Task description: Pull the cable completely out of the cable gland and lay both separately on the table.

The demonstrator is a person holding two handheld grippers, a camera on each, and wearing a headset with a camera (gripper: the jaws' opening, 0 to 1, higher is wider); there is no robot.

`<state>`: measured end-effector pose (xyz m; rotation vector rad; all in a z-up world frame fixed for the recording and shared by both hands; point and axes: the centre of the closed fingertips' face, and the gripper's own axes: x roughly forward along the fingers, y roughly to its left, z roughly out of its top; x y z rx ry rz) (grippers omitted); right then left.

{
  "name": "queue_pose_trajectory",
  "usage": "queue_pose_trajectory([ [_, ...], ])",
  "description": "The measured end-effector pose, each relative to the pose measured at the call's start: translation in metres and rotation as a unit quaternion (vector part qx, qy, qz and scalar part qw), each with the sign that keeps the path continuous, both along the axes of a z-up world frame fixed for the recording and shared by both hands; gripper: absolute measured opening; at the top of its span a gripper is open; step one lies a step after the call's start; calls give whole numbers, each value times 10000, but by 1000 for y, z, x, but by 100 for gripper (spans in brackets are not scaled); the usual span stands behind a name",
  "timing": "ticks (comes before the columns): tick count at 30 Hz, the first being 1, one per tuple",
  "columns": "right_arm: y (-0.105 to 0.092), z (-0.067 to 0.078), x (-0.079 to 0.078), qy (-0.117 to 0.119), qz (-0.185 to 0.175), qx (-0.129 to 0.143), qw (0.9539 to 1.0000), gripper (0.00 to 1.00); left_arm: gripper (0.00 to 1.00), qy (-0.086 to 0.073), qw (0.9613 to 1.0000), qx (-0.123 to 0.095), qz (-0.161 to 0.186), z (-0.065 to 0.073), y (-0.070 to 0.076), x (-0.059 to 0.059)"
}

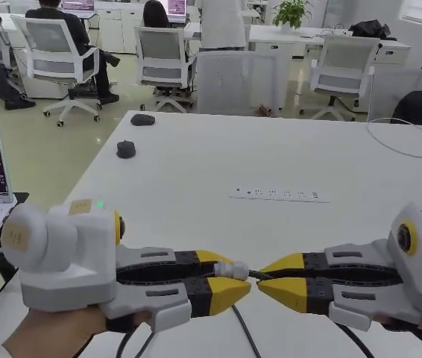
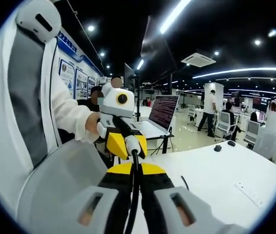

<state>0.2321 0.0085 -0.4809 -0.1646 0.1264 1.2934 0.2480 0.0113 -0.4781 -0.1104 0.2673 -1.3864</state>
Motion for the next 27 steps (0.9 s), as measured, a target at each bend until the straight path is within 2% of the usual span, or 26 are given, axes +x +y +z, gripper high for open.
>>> queue_pose_trajectory([
  [11,-10,-4,5,55,-159,25,9999,2,16,-85,9999,-55,137,5,12,3],
  [13,-12,-8,6,50,-179,-55,9998,2,16,-165,9996,-29,207,6,15,5],
  [15,-16,-19,9,-7,-224,-335,9992,2,16,-207,9994,33,263,4,17,6],
  [20,-22,-30,9,91,-228,-448,9987,2,16,-175,9994,7,308,4,25,5],
  [22,-27,-38,10,24,-289,-676,9973,2,16,-159,9993,7,349,2,28,6],
  [27,-35,-47,11,144,-367,-661,9970,2,16,-138,9991,-74,404,5,33,8],
])
